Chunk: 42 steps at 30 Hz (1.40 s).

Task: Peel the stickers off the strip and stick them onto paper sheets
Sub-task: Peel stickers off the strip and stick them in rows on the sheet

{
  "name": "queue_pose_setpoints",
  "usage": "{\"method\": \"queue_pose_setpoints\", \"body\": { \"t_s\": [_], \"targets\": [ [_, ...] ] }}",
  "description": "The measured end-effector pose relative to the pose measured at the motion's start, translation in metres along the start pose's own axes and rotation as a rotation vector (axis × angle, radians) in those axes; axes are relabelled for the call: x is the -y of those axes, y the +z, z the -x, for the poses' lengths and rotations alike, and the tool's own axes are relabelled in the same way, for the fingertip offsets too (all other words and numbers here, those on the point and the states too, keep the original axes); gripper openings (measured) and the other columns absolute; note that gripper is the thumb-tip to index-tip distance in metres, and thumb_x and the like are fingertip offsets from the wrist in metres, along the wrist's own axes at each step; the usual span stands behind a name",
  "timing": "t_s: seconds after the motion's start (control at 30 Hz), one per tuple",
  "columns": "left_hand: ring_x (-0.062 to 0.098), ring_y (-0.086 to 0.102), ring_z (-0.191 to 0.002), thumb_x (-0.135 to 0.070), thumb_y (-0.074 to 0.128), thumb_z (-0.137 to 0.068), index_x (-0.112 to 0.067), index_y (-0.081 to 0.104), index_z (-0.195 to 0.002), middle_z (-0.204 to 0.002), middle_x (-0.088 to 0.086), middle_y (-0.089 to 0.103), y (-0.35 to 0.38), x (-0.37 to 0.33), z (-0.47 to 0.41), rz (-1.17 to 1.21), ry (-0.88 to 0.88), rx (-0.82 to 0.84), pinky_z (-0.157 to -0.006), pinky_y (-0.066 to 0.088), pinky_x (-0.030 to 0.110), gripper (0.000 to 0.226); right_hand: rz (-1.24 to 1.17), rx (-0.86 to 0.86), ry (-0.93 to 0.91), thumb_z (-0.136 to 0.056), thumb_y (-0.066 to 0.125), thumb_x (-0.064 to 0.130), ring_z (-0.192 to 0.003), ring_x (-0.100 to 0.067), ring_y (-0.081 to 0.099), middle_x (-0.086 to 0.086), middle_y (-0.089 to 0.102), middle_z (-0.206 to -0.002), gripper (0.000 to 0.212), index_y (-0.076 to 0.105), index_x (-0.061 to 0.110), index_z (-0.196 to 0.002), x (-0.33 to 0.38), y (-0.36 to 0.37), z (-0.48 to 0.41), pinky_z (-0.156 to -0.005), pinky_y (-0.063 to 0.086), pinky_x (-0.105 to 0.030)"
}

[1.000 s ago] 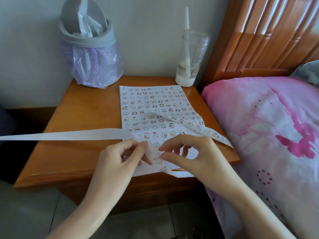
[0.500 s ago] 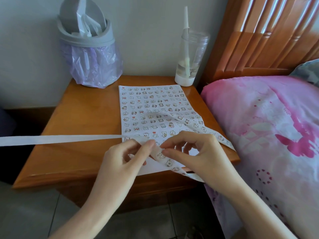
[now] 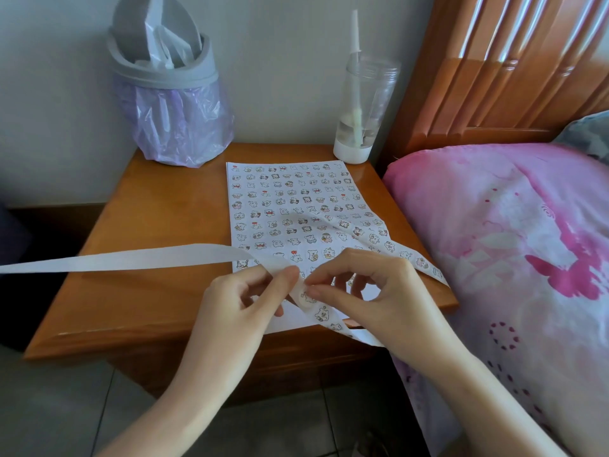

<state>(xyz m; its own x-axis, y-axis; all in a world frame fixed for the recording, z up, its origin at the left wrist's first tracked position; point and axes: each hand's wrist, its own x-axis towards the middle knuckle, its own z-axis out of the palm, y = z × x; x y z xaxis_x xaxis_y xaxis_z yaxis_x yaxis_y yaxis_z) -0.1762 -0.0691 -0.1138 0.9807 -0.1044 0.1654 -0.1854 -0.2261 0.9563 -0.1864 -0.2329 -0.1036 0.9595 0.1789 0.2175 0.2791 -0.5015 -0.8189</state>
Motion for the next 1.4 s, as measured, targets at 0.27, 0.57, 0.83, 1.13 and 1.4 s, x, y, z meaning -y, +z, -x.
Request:
{"method": "queue_pose_setpoints", "body": {
  "t_s": [0.27,0.57,0.83,1.13,1.4],
  "targets": [
    [-0.004,0.050,-0.050,-0.045,0.052,-0.074,-0.027,0.057,-0.043,-0.041,-0.012,0.049,-0.001,-0.001,-0.001,0.075,-0.045,0.009,-0.049,0.035,0.002,0.037,0.014,-0.009,-0.005,-0.080,0.072,0.021,-0.077,-0.011,0.059,0.015,0.068,-0.081,0.002,0.072,0.022,-0.082,0.001,0.000,0.000,-0.062,0.047,-0.023],
    [-0.003,0.047,-0.043,-0.030,0.058,-0.084,-0.031,0.060,-0.040,-0.037,-0.013,0.047,-0.002,-0.001,-0.002,0.057,-0.056,0.035,-0.045,0.034,0.004,0.044,0.080,-0.041,-0.109,-0.081,0.072,0.014,-0.077,-0.012,0.061,0.010,0.068,-0.079,0.003,0.072,0.017,-0.083,0.000,0.002,0.001,-0.061,0.049,-0.023],
    [-0.004,0.049,-0.045,-0.025,0.059,-0.085,-0.028,0.054,-0.047,-0.039,-0.018,0.049,-0.002,-0.004,0.000,0.013,0.019,0.026,-0.045,0.034,0.003,0.038,0.006,-0.036,-0.013,-0.080,0.072,0.019,-0.079,-0.010,0.060,0.013,0.069,-0.082,0.003,0.072,0.020,-0.082,0.001,0.000,0.000,-0.066,0.048,-0.018],
    [-0.007,0.050,-0.046,-0.029,0.058,-0.085,-0.029,0.056,-0.053,-0.040,-0.020,0.051,-0.001,-0.002,-0.001,-0.023,-0.003,0.028,-0.045,0.035,0.002,0.032,0.087,-0.036,-0.050,-0.082,0.070,0.019,-0.079,-0.010,0.059,0.013,0.064,-0.082,0.003,0.069,0.022,-0.081,0.001,0.002,0.000,-0.064,0.049,-0.024],
    [-0.003,0.058,-0.063,-0.035,0.057,-0.082,-0.028,0.064,-0.061,-0.054,-0.025,0.061,-0.002,0.004,-0.004,-0.036,0.008,0.027,-0.056,0.038,0.002,0.023,-0.025,-0.028,-0.018,-0.086,0.062,0.022,-0.079,-0.010,0.057,0.014,0.064,-0.086,0.002,0.063,0.023,-0.084,0.003,-0.009,-0.002,-0.072,0.047,-0.022]
  ]
}}
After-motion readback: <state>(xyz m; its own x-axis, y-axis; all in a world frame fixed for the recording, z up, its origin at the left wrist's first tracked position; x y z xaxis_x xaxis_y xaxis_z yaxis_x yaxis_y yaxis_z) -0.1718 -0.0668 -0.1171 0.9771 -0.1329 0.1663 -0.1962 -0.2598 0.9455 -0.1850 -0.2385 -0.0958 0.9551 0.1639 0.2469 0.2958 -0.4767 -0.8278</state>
